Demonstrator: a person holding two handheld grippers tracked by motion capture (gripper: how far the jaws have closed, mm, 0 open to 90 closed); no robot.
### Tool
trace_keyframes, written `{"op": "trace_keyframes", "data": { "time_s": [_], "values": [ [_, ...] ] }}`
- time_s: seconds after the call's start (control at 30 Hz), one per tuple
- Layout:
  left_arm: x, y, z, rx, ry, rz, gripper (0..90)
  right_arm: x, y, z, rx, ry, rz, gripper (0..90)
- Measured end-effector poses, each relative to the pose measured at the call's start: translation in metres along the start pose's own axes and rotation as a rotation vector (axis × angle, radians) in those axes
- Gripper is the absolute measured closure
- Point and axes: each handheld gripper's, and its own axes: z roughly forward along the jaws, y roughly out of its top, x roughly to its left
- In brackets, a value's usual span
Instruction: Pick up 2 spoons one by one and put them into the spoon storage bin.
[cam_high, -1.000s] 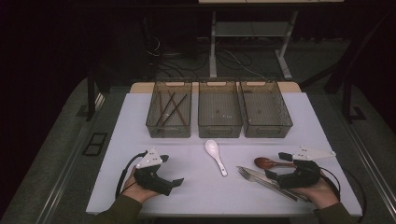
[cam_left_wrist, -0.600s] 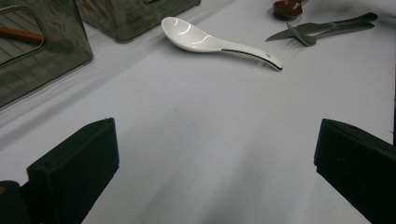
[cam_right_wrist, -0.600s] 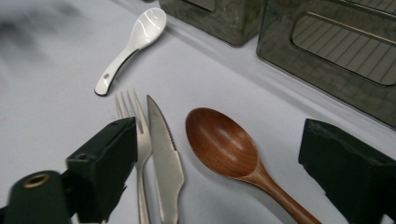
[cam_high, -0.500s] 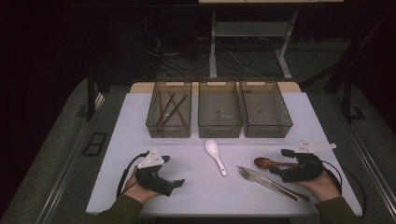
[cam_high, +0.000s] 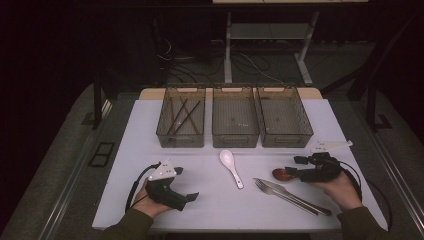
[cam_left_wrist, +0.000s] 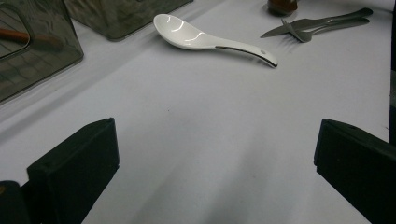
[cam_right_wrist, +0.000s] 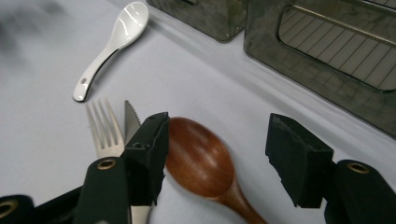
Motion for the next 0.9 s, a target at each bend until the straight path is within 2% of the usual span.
{"op": "trace_keyframes", "data": {
  "time_s": [0.13, 0.27, 0.4, 0.9],
  "values": [
    [0.0, 0.0, 0.0, 0.003, -0.002, -0.003, 0.0, -0.005, 0.006, 0.008, 0.021, 0.008, 0.011, 45.1],
    [0.0, 0.0, 0.001, 0.007, -0.006, 0.001, 0.0, -0.009, 0.008, 0.013, 0.04, 0.035, 0.018, 53.0],
    [0.0, 0.0, 0.001, 0.01, -0.01, 0.004, 0.0, -0.008, 0.005, 0.016, 0.076, 0.045, -0.006, 53.1],
    [-0.001, 0.0, 0.002, 0.015, -0.017, 0.008, 0.0, -0.005, -0.003, 0.022, 0.131, 0.042, -0.042, 50.1]
  ]
}}
